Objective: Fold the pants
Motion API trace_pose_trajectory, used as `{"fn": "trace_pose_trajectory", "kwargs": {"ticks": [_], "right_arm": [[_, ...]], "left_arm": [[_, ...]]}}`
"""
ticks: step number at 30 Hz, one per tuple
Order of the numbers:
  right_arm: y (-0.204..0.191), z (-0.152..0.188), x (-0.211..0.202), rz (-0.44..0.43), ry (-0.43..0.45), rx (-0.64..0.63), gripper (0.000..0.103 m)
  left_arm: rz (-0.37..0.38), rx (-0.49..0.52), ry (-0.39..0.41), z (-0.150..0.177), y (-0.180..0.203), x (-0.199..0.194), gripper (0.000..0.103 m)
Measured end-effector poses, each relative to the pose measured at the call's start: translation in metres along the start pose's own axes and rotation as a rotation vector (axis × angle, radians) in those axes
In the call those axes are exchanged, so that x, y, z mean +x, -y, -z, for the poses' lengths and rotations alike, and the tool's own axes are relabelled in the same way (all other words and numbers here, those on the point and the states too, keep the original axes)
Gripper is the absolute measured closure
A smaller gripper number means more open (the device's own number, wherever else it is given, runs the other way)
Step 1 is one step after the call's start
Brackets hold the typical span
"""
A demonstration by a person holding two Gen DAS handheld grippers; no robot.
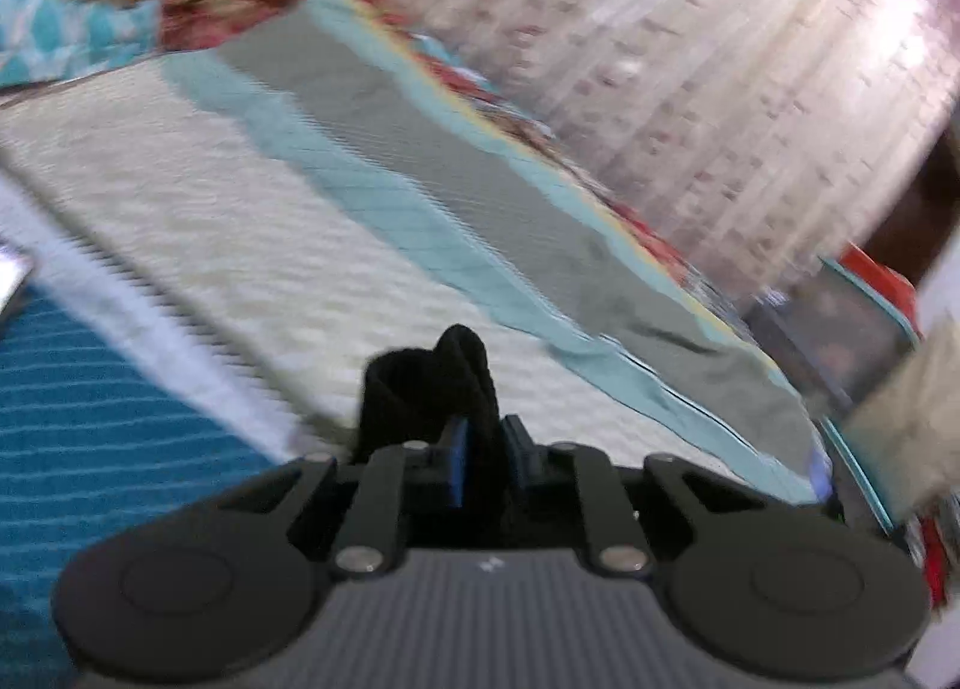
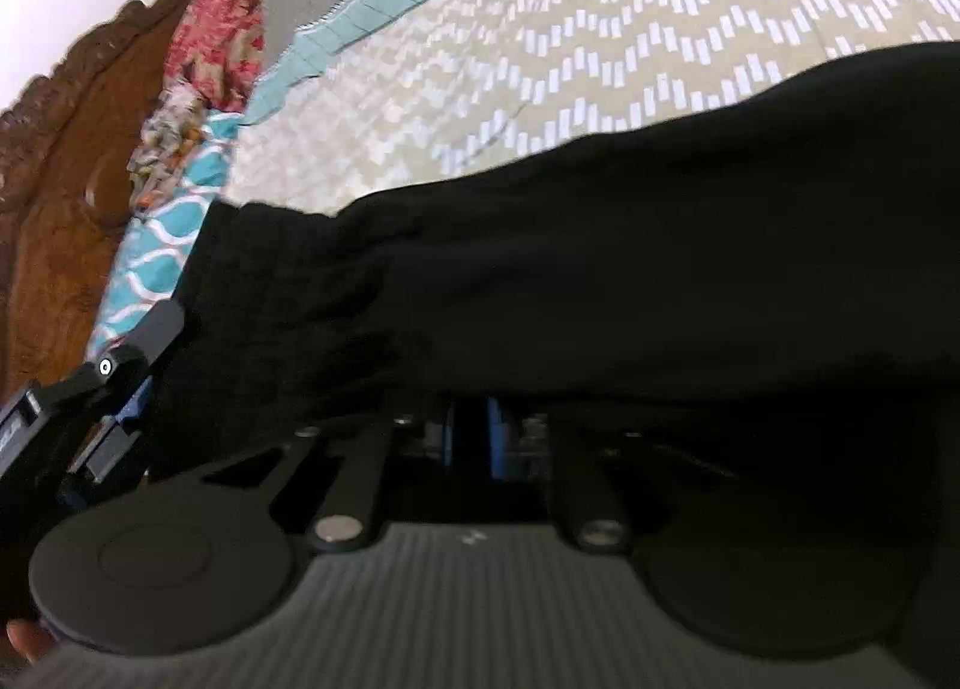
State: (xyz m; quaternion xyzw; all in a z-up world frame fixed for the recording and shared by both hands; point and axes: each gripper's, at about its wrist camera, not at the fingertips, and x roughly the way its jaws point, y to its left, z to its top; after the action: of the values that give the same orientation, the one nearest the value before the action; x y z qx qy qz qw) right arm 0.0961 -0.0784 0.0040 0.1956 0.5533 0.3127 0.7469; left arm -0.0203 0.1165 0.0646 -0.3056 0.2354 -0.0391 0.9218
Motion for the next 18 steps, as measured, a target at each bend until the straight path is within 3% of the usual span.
{"fn": "trace_pose_trajectory", "kwargs": {"ticks": [3,6,9,11,13,15,18], "right_arm": [[0.022,0.001,-0.037,-0.110,0.091,0.096,0.074],[0.054,0.008,-0.083,-0.123,0.211,0.177,0.058],[0.087,0.020,-0.123,-0.123,0.300,0.256,0.048],[0.105,0.030,-0.140,-0.139,0.338,0.319,0.036],[0.117,0.037,-0.145,-0.140,0.357,0.368,0.031],[0.117,0.040,-0.143,-0.144,0.347,0.377,0.026],[0.104,0.037,-0.131,-0.149,0.313,0.318,0.016]], "left_arm": [[0.061,0.102,-0.058,0.019,0.045,0.014,0.090],[0.130,0.171,-0.146,0.050,0.081,0.031,0.090],[0.120,0.253,-0.275,0.085,0.108,0.050,0.067],[0.120,0.316,-0.332,0.102,0.118,0.049,0.065],[0.166,0.368,-0.325,0.105,0.122,0.030,0.063],[0.198,0.398,-0.261,0.098,0.118,-0.001,0.052],[0.165,0.348,-0.164,0.078,0.092,-0.041,0.048]]}}
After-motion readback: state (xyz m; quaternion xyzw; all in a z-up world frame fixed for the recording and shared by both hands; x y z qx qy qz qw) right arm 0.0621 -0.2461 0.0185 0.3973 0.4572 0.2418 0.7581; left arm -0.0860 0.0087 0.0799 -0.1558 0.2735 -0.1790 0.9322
